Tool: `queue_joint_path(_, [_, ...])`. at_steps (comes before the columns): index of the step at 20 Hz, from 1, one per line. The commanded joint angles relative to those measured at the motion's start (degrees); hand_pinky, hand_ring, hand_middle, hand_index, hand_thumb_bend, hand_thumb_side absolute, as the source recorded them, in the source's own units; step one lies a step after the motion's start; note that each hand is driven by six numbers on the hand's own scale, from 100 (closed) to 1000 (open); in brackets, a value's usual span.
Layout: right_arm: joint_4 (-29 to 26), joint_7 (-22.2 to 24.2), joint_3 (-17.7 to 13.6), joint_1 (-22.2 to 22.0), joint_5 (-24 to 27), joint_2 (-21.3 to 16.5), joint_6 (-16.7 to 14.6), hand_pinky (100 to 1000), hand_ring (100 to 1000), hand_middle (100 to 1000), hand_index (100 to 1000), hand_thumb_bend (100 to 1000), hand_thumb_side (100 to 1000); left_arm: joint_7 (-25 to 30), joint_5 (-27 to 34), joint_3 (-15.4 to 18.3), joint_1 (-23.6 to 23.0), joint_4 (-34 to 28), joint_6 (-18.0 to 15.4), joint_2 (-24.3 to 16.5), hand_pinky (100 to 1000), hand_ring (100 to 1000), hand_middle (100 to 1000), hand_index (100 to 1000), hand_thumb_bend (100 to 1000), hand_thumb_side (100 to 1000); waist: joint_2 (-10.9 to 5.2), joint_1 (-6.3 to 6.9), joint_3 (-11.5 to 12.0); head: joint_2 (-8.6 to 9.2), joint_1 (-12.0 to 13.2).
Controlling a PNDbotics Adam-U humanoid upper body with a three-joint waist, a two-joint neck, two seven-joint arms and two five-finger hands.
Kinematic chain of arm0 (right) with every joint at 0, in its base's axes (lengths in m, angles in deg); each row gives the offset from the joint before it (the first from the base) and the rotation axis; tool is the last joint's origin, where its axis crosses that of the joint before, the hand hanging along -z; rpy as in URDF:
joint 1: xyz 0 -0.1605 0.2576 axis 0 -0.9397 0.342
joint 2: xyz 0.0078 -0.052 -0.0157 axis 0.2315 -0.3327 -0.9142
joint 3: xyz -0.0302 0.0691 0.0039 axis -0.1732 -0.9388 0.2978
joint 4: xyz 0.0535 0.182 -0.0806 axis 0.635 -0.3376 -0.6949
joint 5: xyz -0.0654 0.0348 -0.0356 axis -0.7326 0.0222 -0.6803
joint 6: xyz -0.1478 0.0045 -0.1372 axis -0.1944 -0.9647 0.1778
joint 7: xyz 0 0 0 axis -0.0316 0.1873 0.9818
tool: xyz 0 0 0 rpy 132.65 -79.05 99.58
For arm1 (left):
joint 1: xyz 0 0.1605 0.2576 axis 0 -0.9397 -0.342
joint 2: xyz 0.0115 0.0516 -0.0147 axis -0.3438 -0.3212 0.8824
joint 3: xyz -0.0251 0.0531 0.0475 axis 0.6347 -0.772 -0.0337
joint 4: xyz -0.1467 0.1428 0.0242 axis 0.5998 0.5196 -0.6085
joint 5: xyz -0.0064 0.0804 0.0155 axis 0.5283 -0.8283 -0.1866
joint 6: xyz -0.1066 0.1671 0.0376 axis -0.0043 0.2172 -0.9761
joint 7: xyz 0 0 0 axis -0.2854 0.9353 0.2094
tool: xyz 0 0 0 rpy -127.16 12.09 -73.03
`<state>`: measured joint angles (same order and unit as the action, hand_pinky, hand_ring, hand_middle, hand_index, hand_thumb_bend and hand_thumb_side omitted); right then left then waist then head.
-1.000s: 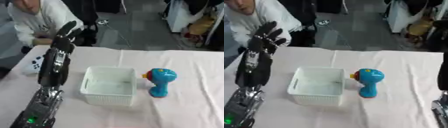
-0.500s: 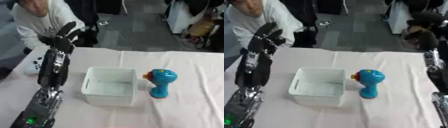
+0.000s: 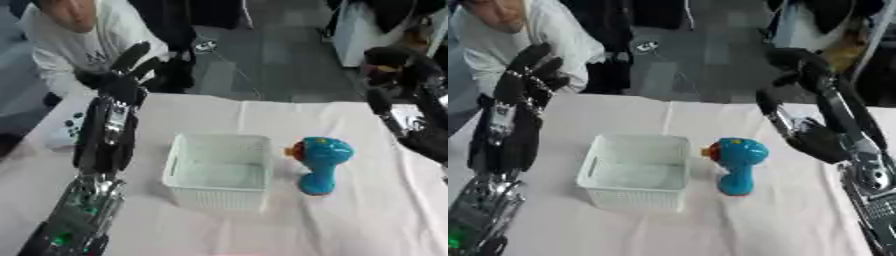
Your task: Pick up objects on the table and place them in the box.
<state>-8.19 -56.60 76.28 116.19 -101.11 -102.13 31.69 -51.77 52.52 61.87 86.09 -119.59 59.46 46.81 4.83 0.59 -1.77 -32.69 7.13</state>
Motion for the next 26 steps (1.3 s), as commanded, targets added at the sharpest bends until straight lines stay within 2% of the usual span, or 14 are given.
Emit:
queue_joint_path(1, [3.1,1.7,0.3,2.1,-1.6,-0.1,0.1,723,875,841,910,389,740,0.0,0.0,0.2,0.3,-0.9,0.0,-1.3,853,928,953,962,319,829,-0.87,0.1,-0.1,-0.18,-1.0])
queue_joint_path(8, [10.0,3.6,1.5,4.8,-4.4,0.5,-0.5,736,879,849,920,399,754,0.1,0.1,0.1,0.0,-0.8,0.0,-1.3,853,928,953,962,318,830,-0.88,0.12,-0.1,-0.12,-2.3])
queue_joint_path(16, [15.5,3.6,1.6,6.5,-6.9,1.7,-1.2,741,878,853,925,411,753,0.1,0.2,0.1,0.1,-0.8,0.0,-1.2,854,929,953,962,319,830,-0.99,0.1,0.0,0.18,-2.4])
queue_joint_path(22, [18.2,3.1,1.1,6.9,-8.3,2.1,-1.5,762,890,877,933,497,731,0.2,0.2,0.1,0.2,-0.8,0.0,-1.2,854,929,954,962,318,829,-1.04,0.03,0.1,0.53,-2.0])
queue_joint_path(23, [18.6,3.1,1.0,7.0,-8.5,2.2,-1.6,759,888,875,931,488,734,0.2,0.2,0.1,0.2,-0.8,0.0,-1.2,854,929,954,962,318,829,-1.04,0.04,0.1,0.6,-1.9])
queue_joint_path(26, [19.9,4.0,0.8,7.2,-8.8,2.4,-2.0,788,905,891,953,592,711,0.2,0.2,0.1,0.2,-0.8,0.0,-1.2,854,929,954,962,318,829,-1.05,0.05,0.1,0.72,-1.9])
